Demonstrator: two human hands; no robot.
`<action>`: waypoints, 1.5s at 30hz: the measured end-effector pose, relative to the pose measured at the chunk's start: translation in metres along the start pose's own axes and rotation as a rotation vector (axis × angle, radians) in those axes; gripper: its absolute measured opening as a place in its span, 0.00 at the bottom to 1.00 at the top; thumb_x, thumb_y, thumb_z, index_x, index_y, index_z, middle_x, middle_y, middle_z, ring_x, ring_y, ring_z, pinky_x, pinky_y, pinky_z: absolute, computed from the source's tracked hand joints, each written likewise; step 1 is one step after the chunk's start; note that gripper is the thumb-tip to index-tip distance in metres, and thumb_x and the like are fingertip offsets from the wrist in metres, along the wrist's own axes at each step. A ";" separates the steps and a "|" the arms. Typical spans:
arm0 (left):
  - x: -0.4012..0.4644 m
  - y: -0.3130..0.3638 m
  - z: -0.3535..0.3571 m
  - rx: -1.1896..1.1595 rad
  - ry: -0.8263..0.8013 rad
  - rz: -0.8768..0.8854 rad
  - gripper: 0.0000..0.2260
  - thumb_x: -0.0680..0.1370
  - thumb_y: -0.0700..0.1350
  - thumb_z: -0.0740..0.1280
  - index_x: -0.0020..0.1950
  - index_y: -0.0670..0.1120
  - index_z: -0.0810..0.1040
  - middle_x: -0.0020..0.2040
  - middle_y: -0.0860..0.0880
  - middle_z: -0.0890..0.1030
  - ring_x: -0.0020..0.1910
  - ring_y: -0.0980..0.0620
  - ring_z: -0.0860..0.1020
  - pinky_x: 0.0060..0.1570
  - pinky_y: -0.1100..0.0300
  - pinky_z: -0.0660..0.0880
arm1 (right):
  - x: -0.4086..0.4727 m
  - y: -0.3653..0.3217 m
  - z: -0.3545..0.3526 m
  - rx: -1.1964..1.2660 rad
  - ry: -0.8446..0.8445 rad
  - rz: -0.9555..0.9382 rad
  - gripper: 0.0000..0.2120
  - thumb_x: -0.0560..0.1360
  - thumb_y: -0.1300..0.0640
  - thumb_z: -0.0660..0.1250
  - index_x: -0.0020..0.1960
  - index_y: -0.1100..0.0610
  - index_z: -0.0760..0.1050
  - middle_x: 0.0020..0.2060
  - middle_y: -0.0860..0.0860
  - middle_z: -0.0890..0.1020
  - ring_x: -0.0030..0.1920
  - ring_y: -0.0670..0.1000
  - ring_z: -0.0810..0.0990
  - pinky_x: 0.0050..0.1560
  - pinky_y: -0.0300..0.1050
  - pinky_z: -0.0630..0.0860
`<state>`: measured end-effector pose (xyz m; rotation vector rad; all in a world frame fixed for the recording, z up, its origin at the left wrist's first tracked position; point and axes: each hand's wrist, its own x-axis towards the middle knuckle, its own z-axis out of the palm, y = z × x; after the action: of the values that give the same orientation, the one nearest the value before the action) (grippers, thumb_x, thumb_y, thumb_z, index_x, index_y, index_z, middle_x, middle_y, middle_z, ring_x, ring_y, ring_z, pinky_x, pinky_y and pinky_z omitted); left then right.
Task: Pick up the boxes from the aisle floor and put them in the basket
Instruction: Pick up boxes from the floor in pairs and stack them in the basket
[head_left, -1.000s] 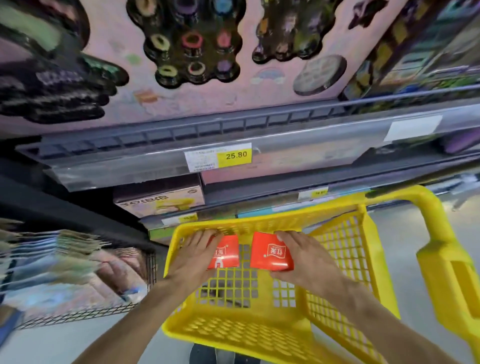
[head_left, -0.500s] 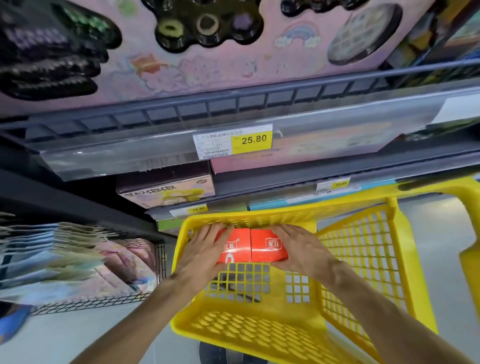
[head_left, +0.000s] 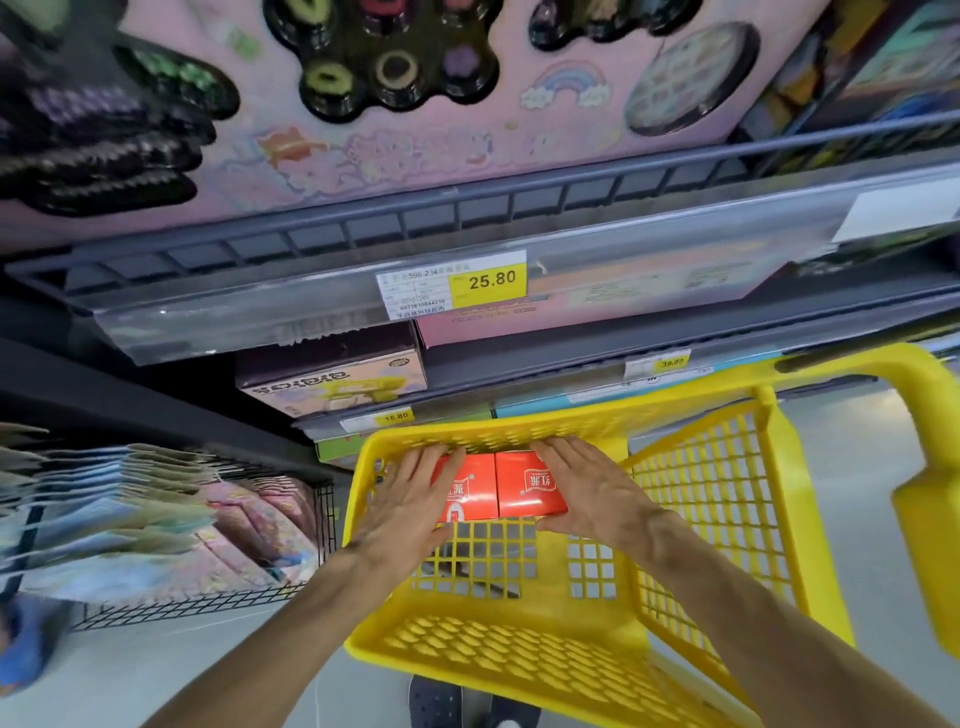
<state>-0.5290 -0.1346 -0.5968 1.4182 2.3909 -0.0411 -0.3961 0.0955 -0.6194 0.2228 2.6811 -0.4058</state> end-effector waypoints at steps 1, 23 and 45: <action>-0.002 0.002 -0.006 0.006 0.000 0.011 0.44 0.73 0.56 0.74 0.80 0.47 0.53 0.75 0.45 0.62 0.72 0.45 0.62 0.69 0.49 0.66 | -0.004 -0.002 -0.005 -0.007 0.004 0.000 0.51 0.68 0.33 0.71 0.78 0.54 0.49 0.75 0.53 0.60 0.75 0.55 0.58 0.77 0.50 0.52; -0.081 0.302 -0.382 -0.092 0.314 0.823 0.39 0.71 0.62 0.72 0.76 0.49 0.60 0.76 0.44 0.65 0.76 0.42 0.61 0.72 0.43 0.63 | -0.479 -0.007 -0.345 -0.032 0.546 0.436 0.43 0.71 0.30 0.66 0.74 0.60 0.65 0.68 0.57 0.73 0.68 0.58 0.71 0.69 0.53 0.68; 0.021 0.951 -0.443 0.049 0.346 1.406 0.39 0.76 0.63 0.67 0.78 0.43 0.60 0.77 0.41 0.63 0.76 0.41 0.60 0.74 0.51 0.55 | -0.987 0.282 -0.309 0.062 0.772 1.145 0.47 0.69 0.27 0.60 0.78 0.55 0.57 0.76 0.52 0.63 0.74 0.54 0.62 0.73 0.50 0.61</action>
<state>0.1461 0.4459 -0.0417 2.9117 1.0661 0.5196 0.4353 0.3667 -0.0002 2.1225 2.6010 -0.0036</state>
